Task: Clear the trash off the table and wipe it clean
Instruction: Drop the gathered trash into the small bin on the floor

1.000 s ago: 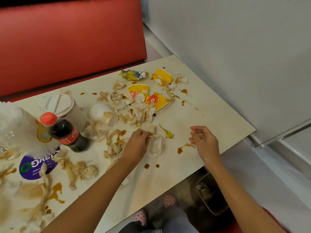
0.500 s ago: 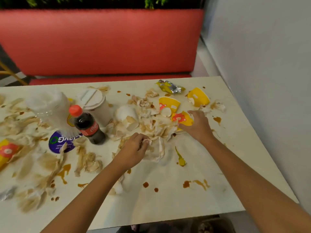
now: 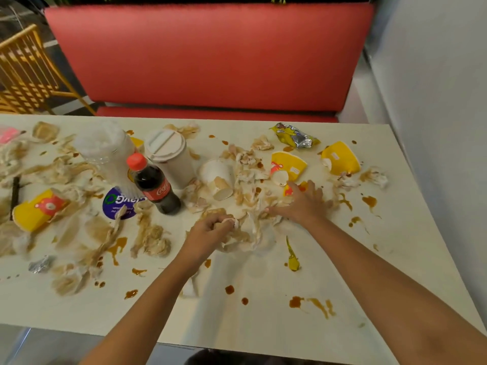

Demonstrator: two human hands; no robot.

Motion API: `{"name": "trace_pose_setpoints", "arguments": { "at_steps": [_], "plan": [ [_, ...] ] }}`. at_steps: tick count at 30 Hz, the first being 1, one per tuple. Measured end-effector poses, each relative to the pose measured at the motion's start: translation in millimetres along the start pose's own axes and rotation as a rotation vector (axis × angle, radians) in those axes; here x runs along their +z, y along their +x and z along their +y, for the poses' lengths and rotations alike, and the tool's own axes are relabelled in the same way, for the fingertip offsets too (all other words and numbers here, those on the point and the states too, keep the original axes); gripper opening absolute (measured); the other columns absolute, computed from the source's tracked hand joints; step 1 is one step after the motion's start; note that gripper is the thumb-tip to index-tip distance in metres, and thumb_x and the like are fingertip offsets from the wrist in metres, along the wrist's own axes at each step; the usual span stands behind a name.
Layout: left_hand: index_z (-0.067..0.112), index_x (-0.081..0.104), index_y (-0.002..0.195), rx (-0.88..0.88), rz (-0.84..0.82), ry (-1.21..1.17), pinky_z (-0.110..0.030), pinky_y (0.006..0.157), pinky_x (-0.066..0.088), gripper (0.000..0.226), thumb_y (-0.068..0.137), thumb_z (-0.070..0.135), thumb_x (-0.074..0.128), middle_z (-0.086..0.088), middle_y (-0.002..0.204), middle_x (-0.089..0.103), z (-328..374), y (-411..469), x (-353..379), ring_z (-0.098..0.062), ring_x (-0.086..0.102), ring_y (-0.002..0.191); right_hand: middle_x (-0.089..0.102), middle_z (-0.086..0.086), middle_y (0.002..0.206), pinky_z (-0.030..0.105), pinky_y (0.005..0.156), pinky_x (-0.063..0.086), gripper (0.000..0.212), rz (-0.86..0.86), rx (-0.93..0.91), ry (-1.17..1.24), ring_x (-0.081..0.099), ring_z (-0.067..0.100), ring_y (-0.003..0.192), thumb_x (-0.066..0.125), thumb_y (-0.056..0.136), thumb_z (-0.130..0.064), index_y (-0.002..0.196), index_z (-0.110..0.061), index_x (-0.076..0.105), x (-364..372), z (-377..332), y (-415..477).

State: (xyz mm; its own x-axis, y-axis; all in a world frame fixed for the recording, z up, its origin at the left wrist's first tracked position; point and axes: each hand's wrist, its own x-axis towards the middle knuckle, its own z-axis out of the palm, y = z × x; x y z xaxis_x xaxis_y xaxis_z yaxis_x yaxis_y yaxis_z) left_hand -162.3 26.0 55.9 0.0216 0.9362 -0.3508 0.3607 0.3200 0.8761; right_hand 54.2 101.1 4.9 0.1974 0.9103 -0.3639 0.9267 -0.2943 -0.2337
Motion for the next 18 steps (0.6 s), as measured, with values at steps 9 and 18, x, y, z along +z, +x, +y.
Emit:
{"name": "trace_pose_setpoints", "arguments": {
  "at_steps": [9,18],
  "plan": [
    [0.018,0.063,0.07,-0.039,0.049,-0.073,-0.028,0.069,0.043,0.02,0.088,0.026,0.059,0.005,0.076,0.063,-5,2,-2,-0.012,0.054,0.071,0.019,0.014,0.14,0.044,0.1,0.035,0.088,0.058,-0.02,-0.027,0.025,0.035,0.128,0.066,0.065,-0.068,0.136,-0.027,0.032,8,7,-11],
    [0.011,0.065,0.083,-0.084,0.009,-0.083,-0.025,0.067,0.043,0.017,0.089,0.025,0.057,-0.005,0.086,0.064,-1,5,3,-0.014,0.055,0.074,0.033,0.015,0.121,0.031,0.088,0.04,0.061,-0.041,-0.005,0.343,0.042,0.029,0.111,0.079,0.067,-0.04,0.112,-0.014,0.046,4,34,-20]
  ]
}}
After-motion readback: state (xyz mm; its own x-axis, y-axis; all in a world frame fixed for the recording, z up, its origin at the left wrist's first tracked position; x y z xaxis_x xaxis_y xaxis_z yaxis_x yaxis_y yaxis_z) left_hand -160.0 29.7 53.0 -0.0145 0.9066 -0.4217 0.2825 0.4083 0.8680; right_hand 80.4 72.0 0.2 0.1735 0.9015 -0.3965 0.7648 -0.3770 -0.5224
